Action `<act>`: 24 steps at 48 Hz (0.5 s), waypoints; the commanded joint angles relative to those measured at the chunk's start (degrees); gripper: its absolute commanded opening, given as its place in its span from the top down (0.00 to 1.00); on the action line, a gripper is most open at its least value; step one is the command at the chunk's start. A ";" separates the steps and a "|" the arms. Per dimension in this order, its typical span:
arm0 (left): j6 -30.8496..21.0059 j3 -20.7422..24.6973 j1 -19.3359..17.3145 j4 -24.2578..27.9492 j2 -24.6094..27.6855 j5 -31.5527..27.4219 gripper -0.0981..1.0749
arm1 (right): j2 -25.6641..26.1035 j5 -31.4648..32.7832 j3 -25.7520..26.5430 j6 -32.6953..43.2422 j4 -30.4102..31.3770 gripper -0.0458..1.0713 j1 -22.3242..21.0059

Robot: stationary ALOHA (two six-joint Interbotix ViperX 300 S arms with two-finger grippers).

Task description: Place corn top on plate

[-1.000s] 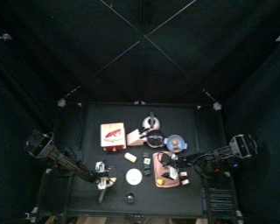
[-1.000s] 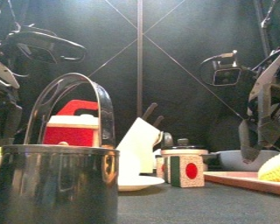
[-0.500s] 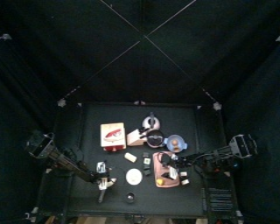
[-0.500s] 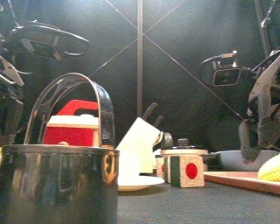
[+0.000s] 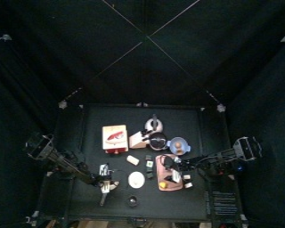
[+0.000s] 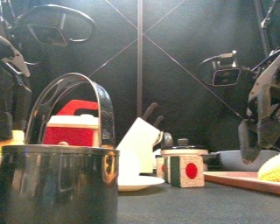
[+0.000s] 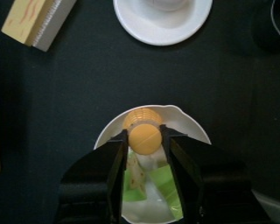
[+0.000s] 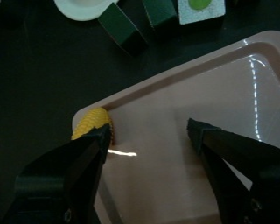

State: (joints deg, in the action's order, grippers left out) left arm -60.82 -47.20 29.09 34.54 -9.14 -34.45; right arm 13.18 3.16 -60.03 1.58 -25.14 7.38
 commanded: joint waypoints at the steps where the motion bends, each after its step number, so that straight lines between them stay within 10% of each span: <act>1: 0.00 1.85 -0.18 0.62 -2.55 0.09 0.33 | 0.62 -0.18 1.41 -0.18 0.00 0.07 -0.09; 24: -1.23 1.93 -0.70 13.62 -11.78 0.18 0.33 | 2.29 11.51 9.05 0.26 -2.72 0.07 -0.09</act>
State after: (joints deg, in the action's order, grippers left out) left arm -61.79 -45.97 29.00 44.65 -18.98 -34.54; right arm 14.24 11.78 -54.40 1.76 -26.28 7.47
